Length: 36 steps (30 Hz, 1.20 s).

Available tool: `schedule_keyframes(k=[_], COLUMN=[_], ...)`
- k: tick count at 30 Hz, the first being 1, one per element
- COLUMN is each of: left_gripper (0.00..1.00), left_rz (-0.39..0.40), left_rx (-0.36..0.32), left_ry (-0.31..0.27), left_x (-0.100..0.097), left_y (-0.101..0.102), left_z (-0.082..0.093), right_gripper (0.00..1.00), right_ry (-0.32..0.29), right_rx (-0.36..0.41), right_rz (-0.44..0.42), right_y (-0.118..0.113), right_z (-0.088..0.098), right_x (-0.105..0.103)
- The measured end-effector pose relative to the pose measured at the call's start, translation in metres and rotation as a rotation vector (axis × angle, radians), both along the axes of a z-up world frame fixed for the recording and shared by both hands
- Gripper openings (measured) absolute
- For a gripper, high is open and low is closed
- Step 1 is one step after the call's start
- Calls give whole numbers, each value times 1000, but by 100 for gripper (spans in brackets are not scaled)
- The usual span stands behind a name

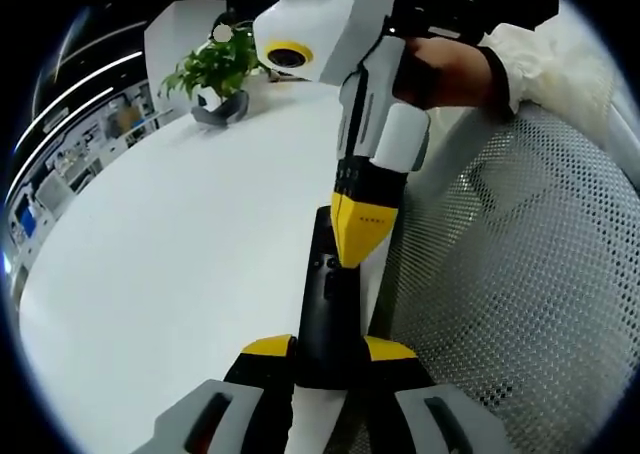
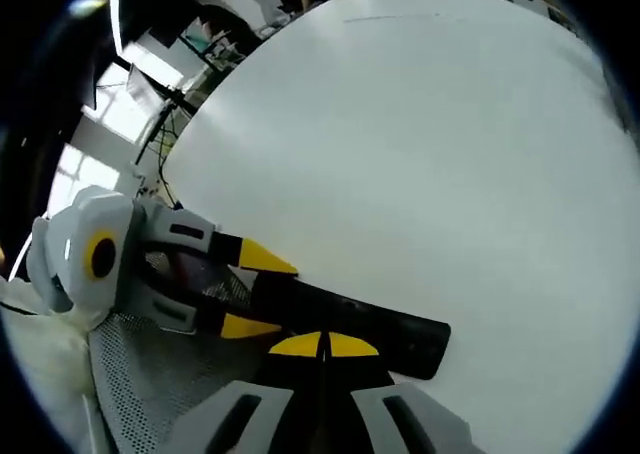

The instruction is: Press the specified remote control buttons in sequence, fully releasing each button before pressing the next.

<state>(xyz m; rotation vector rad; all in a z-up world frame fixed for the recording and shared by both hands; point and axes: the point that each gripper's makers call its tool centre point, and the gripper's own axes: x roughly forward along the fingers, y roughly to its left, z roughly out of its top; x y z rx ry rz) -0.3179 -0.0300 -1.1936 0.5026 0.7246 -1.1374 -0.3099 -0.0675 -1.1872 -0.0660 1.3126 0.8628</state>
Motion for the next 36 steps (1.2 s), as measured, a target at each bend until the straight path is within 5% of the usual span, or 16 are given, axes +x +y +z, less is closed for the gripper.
schedule_keyframes(k=[27, 33, 36], left_gripper=[25, 25, 25], left_rz=[6, 18, -29], left_rx=[9, 73, 114], left_ry=[-2, 5, -48], left_x=[0, -5, -6], left_y=[2, 13, 14], left_z=[0, -1, -3], right_gripper=[0, 0, 0], right_ry=[16, 9, 27], right_rx=[35, 35, 47], right_rz=[-22, -13, -21], right_y=[2, 2, 2], right_z=[1, 1, 0], right_x=[-1, -1, -2])
